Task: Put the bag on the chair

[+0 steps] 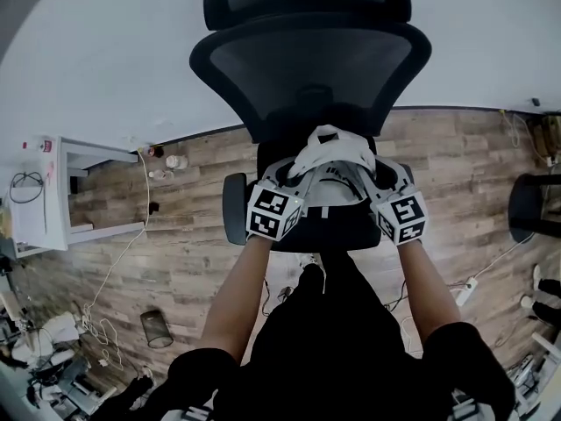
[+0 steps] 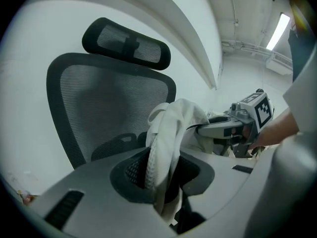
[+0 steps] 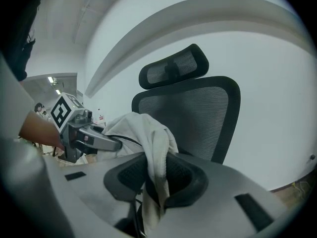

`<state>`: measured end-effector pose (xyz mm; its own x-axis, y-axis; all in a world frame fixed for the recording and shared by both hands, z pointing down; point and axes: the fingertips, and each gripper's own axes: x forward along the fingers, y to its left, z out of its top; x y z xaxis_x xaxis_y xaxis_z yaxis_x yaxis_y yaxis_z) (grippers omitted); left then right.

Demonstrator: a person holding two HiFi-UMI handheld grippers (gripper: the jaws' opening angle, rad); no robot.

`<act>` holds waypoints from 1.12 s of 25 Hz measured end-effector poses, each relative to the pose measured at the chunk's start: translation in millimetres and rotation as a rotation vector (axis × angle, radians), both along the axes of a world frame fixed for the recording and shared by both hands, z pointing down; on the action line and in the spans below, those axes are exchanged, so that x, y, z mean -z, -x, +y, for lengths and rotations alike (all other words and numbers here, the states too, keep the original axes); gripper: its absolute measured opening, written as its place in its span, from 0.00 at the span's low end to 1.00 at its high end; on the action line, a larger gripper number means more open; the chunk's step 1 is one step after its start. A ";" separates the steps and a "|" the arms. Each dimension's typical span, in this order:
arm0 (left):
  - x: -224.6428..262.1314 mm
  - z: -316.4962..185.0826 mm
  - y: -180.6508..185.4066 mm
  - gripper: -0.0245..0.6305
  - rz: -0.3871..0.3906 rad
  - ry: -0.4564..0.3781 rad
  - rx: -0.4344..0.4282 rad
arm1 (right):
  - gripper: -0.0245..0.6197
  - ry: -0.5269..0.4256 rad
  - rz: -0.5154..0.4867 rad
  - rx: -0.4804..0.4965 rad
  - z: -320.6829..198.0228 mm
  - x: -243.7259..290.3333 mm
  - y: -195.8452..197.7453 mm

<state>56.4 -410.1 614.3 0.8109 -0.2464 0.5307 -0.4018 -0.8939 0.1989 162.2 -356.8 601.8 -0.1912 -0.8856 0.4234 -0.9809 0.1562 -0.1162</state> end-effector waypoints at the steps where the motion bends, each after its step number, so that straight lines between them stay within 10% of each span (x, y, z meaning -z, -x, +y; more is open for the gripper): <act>1: -1.4 -4.6 -2.2 0.20 0.003 0.003 0.000 | 0.20 -0.004 0.005 -0.001 -4.7 -1.4 -2.4; 20: -30.8 -60.4 -8.6 0.46 0.009 -0.065 0.058 | 0.26 -0.065 0.030 0.010 -63.0 -17.4 -4.2; 28: -12.2 -46.5 6.4 0.65 0.017 -0.103 0.058 | 0.57 -0.083 0.056 0.014 -44.6 -13.7 -9.5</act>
<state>50.0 -456.6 626.5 0.8022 -0.3460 0.4866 -0.4512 -0.8851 0.1145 171.7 -401.3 615.5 -0.1823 -0.9154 0.3588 -0.9830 0.1772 -0.0475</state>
